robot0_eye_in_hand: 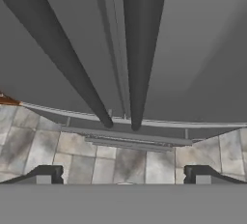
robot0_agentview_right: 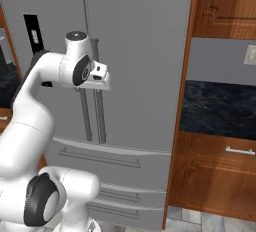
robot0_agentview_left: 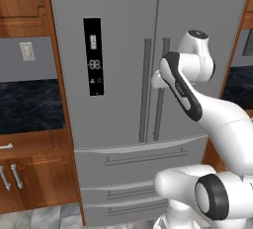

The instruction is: Open the fridge, grab two sodas, and place both sodas inside the bowl with ice on the dining counter.

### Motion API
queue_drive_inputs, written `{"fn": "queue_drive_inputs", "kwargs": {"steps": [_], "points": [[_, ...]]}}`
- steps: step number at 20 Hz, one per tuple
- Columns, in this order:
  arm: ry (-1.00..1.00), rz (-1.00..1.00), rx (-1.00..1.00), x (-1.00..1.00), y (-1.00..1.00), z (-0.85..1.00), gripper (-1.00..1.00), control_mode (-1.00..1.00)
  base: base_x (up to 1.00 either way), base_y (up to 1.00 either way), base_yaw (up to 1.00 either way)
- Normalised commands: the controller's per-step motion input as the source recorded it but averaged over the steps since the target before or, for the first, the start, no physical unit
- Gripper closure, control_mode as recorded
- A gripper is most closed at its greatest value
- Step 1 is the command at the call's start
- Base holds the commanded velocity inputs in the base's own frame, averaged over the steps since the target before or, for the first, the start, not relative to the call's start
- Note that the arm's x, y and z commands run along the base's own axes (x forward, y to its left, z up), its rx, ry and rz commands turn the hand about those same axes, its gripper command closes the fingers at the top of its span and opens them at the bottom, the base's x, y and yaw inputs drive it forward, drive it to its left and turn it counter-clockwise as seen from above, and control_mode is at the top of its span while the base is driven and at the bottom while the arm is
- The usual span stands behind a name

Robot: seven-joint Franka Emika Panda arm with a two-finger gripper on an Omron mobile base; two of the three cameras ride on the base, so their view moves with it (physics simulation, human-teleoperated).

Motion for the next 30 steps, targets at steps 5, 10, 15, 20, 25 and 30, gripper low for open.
{"fn": "queue_drive_inputs", "kwargs": {"steps": [5, 10, 15, 20, 25, 30], "points": [[-0.16, 0.00, 0.00, 0.26, -0.12, -0.01, -1.00, -1.00, 0.00, 0.00, 0.00], [-0.14, -0.02, 0.00, 0.23, -0.01, 0.00, -1.00, -1.00, 0.00, 0.00, 0.00], [-0.01, -0.02, 0.00, 0.47, 0.00, 0.00, -1.00, -1.00, 0.00, 0.00, 0.00], [-0.01, -0.01, 0.00, 0.45, 0.00, -0.06, -1.00, -1.00, 0.00, 0.00, 0.00], [-0.02, -0.02, 0.00, 0.31, 0.02, -0.16, -1.00, -1.00, 0.00, 0.00, 0.00], [0.00, 0.00, 0.00, 0.27, 0.08, -0.19, -1.00, -1.00, 0.00, 0.00, 0.00]]}}
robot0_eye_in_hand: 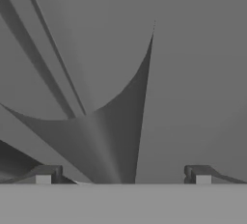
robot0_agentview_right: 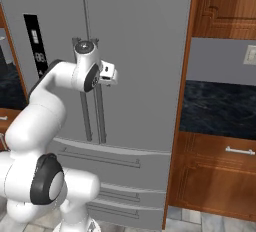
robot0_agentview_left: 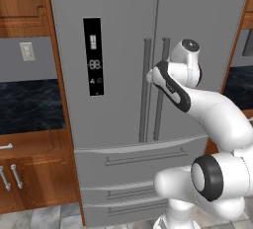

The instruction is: Open the fridge, grab two sodas, and place both sodas inside the bowl with ice on the dining counter.

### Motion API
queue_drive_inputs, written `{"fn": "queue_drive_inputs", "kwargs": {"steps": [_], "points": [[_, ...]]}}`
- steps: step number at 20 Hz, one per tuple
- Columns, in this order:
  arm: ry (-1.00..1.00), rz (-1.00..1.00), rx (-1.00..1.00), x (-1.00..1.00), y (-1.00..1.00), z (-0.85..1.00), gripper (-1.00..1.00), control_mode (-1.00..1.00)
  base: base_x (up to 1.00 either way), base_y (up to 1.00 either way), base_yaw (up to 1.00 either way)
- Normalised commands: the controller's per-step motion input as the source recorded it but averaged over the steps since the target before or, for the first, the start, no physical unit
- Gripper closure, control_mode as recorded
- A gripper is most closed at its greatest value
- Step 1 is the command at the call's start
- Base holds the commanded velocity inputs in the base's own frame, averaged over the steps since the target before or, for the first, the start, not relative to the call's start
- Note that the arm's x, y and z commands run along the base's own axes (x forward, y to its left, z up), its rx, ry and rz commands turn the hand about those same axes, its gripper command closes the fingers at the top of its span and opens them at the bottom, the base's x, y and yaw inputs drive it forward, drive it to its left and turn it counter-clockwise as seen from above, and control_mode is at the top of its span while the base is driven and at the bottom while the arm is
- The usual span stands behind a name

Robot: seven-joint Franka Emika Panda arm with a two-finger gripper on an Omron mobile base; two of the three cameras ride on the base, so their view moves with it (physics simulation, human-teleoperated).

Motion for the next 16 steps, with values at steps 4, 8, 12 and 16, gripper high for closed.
{"fn": "queue_drive_inputs", "kwargs": {"steps": [4, 8, 12, 16], "points": [[-0.03, 0.00, 0.00, 0.23, 0.11, -0.31, -1.00, -1.00, 0.00, 0.00, 0.00], [-0.02, 0.00, 0.00, 0.30, 0.11, -0.30, -1.00, -1.00, 0.00, 0.00, 0.00], [0.00, 0.00, 0.00, 0.49, 0.17, -0.25, -1.00, -1.00, 0.00, 0.00, 0.00], [0.00, 0.00, 0.00, 0.58, 0.20, -0.22, 1.00, -1.00, 0.00, 0.00, 0.00]]}}
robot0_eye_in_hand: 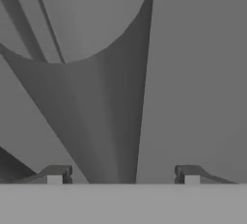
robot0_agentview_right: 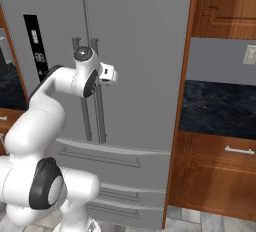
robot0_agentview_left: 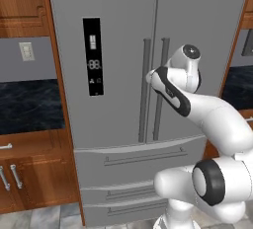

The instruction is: Open the fridge, grab two sodas, and place both sodas inside the bowl with ice on the dining counter.

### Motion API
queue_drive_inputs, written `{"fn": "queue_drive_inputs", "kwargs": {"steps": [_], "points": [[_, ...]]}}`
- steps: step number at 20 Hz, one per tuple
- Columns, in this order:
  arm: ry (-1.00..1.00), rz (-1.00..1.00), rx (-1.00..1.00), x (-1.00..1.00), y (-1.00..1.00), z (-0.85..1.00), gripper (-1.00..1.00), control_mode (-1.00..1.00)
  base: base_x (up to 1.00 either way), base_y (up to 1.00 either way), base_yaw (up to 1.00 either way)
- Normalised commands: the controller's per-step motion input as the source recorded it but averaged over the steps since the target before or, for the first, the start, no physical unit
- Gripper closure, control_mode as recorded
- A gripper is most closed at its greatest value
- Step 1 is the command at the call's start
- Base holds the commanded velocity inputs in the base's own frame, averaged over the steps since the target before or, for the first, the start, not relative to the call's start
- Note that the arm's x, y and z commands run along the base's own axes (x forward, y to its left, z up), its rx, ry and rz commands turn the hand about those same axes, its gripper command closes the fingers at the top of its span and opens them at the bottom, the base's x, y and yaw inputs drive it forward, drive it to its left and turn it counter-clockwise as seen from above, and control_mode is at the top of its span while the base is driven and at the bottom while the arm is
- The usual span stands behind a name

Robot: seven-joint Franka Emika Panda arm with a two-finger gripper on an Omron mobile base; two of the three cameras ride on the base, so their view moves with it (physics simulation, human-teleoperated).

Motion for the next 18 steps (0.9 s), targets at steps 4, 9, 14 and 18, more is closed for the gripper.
{"fn": "queue_drive_inputs", "kwargs": {"steps": [4, 9, 14, 18], "points": [[0.00, 0.00, -0.01, 0.37, 0.08, -0.12, 1.00, -1.00, 0.00, 0.00, 0.00], [0.00, -0.01, -0.02, -0.04, 0.01, -0.12, 1.00, -1.00, 0.00, 0.00, 0.00], [0.00, -0.02, 0.00, -0.82, -0.08, -0.11, 1.00, -1.00, 0.00, 0.00, 0.00], [-0.02, 0.00, 0.00, -1.00, -0.32, -0.03, 1.00, -1.00, 0.00, 0.00, 0.00]]}}
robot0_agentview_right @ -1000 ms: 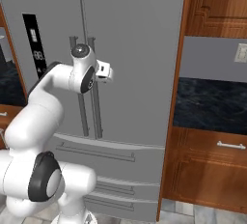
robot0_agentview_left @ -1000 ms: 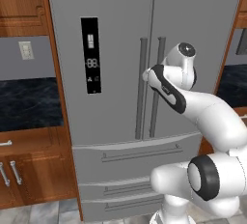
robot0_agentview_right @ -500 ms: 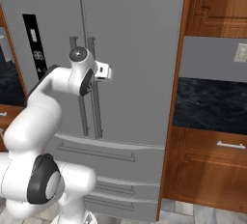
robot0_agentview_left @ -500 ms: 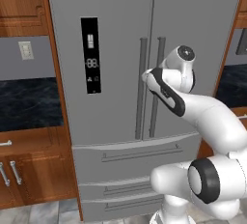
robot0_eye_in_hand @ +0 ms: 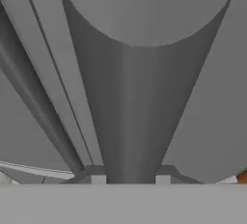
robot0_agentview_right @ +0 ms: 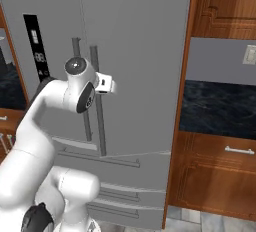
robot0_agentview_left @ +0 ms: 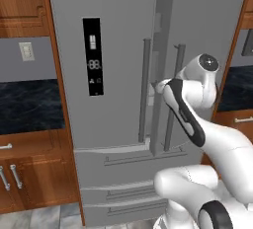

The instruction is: Open the fridge, grab two sodas, and place both sodas inside the bowl with ice on the dining counter.

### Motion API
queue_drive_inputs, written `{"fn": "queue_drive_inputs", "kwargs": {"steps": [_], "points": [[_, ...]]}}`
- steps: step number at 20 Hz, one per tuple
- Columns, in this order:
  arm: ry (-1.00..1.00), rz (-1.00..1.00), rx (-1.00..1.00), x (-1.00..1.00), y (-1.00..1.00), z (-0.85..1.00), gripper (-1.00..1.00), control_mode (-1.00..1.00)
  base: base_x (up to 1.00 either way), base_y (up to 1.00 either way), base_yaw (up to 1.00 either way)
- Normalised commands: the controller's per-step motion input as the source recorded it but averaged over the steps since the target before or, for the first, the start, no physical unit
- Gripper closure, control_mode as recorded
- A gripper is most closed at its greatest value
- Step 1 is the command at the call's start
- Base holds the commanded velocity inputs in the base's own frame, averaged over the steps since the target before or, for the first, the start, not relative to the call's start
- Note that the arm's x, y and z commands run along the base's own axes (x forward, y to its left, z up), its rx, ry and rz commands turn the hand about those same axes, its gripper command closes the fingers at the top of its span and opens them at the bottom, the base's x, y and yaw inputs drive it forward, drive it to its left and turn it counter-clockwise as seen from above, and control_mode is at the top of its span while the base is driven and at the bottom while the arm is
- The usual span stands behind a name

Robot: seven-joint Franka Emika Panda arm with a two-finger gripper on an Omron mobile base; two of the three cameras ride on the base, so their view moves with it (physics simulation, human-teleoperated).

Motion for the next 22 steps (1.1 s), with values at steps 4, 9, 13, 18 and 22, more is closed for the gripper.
{"fn": "queue_drive_inputs", "kwargs": {"steps": [4, 9, 13, 18, 22], "points": [[-0.01, 0.00, 0.00, -1.00, -0.42, 0.00, 1.00, -1.00, 0.00, 0.00, 0.00], [0.00, 0.00, 0.00, -1.00, -0.27, 0.00, -1.00, -1.00, 0.00, 0.00, 0.00], [0.00, 0.00, -0.04, -0.96, -0.10, 0.03, -1.00, -1.00, 0.00, 0.00, 0.00], [-0.03, 0.00, -0.07, -0.99, -0.12, 0.29, -1.00, -1.00, 0.00, 0.00, 0.00], [-0.01, 0.00, -0.13, -1.00, 0.04, 0.45, -1.00, -1.00, 0.00, 0.00, 0.00]]}}
